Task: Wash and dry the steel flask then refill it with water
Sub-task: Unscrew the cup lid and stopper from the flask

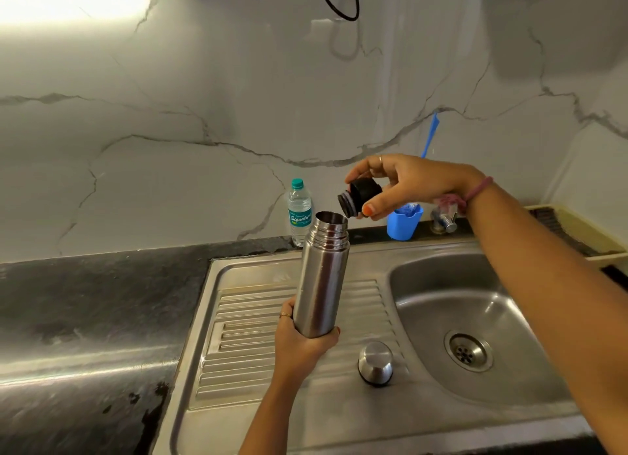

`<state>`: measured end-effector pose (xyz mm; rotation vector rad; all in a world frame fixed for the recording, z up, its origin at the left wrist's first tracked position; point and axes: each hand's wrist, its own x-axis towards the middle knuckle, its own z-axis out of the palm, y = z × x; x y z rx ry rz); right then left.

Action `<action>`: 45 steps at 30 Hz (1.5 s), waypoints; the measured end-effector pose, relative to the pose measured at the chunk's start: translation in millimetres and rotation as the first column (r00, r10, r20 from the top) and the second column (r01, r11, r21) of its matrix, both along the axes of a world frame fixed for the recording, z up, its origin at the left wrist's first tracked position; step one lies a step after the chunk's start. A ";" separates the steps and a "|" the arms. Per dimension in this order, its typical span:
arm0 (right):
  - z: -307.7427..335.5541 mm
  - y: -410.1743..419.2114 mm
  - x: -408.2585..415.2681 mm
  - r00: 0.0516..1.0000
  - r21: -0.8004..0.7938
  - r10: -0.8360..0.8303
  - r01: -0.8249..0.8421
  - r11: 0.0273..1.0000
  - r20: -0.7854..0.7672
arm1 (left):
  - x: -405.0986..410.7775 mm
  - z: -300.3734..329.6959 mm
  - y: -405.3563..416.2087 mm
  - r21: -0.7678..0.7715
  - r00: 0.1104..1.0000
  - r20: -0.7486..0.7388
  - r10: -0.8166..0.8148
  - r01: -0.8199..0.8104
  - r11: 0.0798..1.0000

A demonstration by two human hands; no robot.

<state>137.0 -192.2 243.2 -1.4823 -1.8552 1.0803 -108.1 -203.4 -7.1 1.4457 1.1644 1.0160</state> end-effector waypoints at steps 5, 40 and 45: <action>-56.5 -7.9 6.4 0.869 -0.105 -0.158 0.123 0.987 -0.469 | -6.4 -5.1 2.9 -0.027 1.000 0.009 0.009 -0.008 1.000; -295.5 -22.8 -9.1 0.899 -0.056 -0.434 0.437 0.898 0.057 | -20.5 -30.7 9.1 -0.158 0.997 0.014 0.072 -0.069 0.985; -295.4 -25.8 -7.1 0.909 -0.088 -0.407 0.414 0.906 0.085 | -19.3 -27.8 7.9 -0.146 0.998 0.012 0.057 -0.055 0.988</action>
